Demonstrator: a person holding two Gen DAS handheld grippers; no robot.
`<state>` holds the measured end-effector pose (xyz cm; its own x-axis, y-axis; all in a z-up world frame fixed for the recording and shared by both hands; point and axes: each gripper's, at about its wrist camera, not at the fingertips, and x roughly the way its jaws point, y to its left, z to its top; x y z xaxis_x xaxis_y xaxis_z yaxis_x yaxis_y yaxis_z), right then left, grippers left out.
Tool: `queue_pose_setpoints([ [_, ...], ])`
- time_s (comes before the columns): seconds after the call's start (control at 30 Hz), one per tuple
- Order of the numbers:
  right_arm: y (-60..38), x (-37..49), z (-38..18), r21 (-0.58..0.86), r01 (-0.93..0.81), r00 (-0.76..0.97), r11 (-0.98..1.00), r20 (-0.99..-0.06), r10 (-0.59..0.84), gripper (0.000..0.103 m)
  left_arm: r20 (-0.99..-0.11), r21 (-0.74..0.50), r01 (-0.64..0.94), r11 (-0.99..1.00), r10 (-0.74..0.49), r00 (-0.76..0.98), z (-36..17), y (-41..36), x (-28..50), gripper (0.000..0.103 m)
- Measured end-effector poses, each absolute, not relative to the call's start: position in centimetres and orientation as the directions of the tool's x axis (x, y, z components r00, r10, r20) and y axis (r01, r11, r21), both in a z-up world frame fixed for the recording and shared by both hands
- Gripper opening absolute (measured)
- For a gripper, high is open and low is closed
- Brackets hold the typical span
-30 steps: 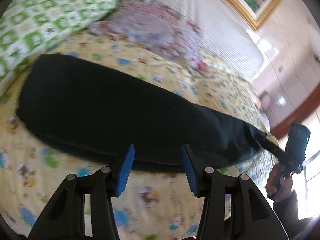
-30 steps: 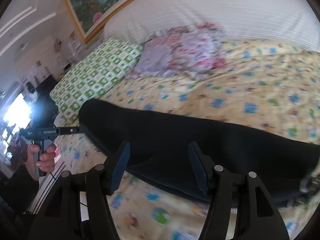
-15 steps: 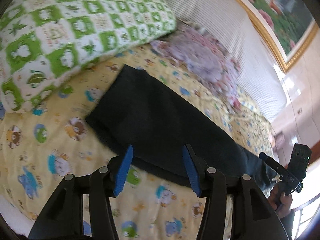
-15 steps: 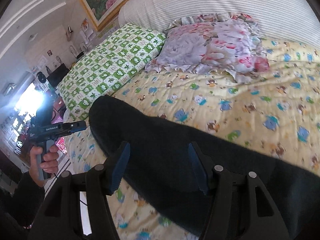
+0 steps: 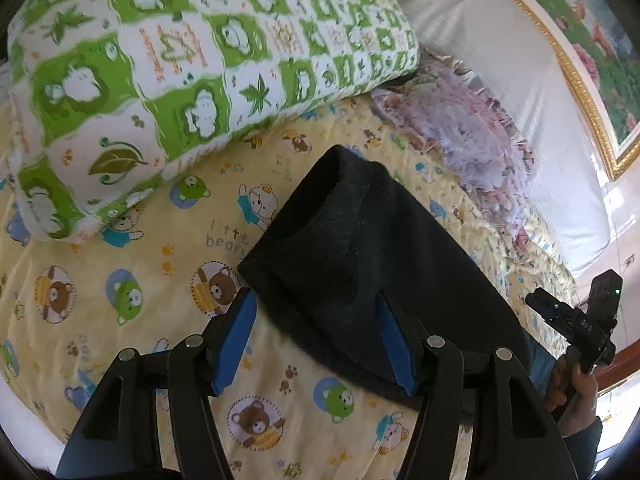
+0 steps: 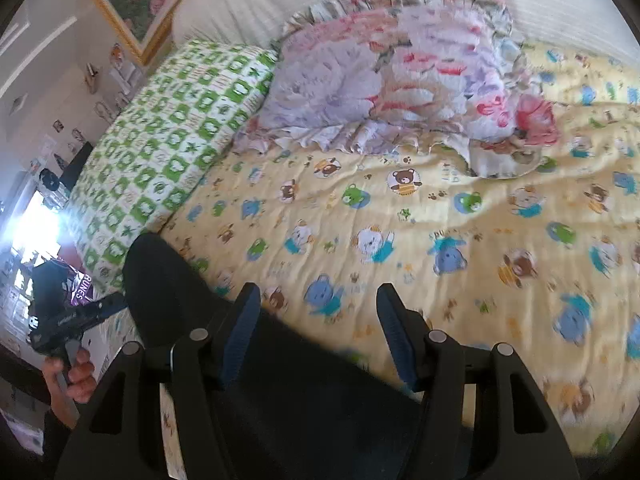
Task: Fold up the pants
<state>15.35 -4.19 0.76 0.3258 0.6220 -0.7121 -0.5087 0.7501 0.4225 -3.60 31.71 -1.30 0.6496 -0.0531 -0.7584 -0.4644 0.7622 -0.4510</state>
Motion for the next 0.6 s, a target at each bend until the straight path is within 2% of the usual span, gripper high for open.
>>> queue_pose_setpoints([
  [0.07,-3.2,16.0,0.1,0.418,-0.515,0.302,0.748,-0.728,0.615,0.062,-0.767,-0.454,-0.472,0.756,-0.061,0.639,-1.7,31.7,-3.0,0.067],
  [0.37,1.5,14.3,-1.9,0.386,-0.657,0.143,0.648,-0.780,0.609,0.060,-0.778,-0.408,-0.473,0.781,-0.027,0.627,-2.6,30.9,-1.1,0.067],
  [0.4,2.0,13.8,-2.2,0.371,-0.675,0.131,0.638,-0.791,0.598,0.058,-0.779,-0.390,-0.466,0.794,-0.015,0.626,-2.7,30.6,-1.0,0.065],
  [0.47,2.9,13.0,-2.7,0.372,-0.699,0.090,0.611,-0.802,0.591,0.055,-0.783,-0.362,-0.457,0.812,0.001,0.623,-2.8,30.3,-0.9,0.052],
  [0.5,3.2,12.7,-3.0,0.374,-0.707,0.074,0.600,-0.805,0.588,0.054,-0.781,-0.355,-0.449,0.820,0.004,0.625,-2.9,30.1,-0.9,0.049],
  [0.57,3.7,12.0,-3.3,0.351,-0.725,0.077,0.593,-0.814,0.576,0.054,-0.767,-0.376,-0.426,0.823,-0.019,0.641,-2.9,30.1,-0.9,0.034],
  [0.6,3.8,11.8,-3.3,0.349,-0.729,0.076,0.589,-0.814,0.576,0.053,-0.761,-0.384,-0.417,0.824,-0.027,0.648,-2.9,30.1,-0.9,0.030],
])
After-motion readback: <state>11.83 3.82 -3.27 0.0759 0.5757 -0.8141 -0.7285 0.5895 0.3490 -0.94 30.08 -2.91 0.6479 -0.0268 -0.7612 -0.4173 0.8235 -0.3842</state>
